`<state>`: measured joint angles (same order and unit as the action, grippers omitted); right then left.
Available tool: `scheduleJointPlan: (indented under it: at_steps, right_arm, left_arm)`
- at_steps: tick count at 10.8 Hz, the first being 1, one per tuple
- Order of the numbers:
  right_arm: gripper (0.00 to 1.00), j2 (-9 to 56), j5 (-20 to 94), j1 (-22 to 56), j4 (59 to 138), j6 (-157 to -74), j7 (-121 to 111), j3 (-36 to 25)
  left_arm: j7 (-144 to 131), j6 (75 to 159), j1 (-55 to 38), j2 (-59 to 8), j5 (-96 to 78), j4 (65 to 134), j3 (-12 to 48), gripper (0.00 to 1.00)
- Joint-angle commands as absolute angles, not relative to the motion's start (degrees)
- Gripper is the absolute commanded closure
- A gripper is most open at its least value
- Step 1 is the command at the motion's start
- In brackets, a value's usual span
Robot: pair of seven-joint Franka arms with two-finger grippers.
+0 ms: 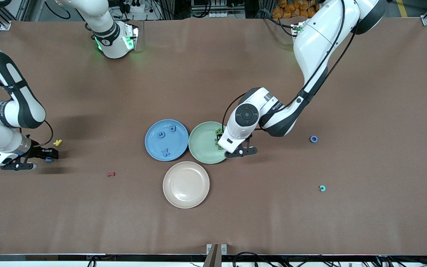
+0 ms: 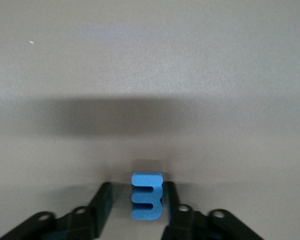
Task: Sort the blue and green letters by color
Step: 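Drop the 3 on the blue plate while the left gripper withdraws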
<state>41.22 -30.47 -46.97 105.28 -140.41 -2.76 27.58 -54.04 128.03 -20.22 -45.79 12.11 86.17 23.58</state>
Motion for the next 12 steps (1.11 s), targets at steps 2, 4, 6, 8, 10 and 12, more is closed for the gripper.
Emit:
scheduleJointPlan:
  at_steps: [2,4,6,8,10,12]
  right_arm:
    - [1.0,42.4,-29.5,-47.2,104.5,-139.8,-4.3,28.6]
    - [1.0,41.8,-26.0,-46.4,104.5,-137.6,-2.8,30.8]
    - [1.0,41.5,-23.0,-46.4,103.9,-129.5,5.2,36.3]
    - [1.0,41.6,-23.0,-46.2,103.7,-124.0,17.4,42.6]
    - [1.0,41.7,-22.6,-44.0,103.7,-120.4,29.1,46.6]
    - [1.0,41.7,-16.4,-41.5,103.8,-118.2,37.9,49.9]
  left_arm:
    - [-52.2,127.5,-17.8,-44.1,12.0,86.0,23.7,0.65]
    - [-49.5,125.3,-15.4,-42.8,11.9,85.5,24.3,1.0]
    - [-48.1,123.1,-13.5,-40.6,11.5,85.5,24.3,1.0]
    - [-41.6,120.7,-10.7,-38.2,11.1,85.5,24.3,1.0]
    - [-33.2,116.9,-7.9,-34.7,10.9,85.5,24.3,1.0]
    - [-29.5,114.4,-4.8,-31.1,8.4,85.5,24.3,1.0]
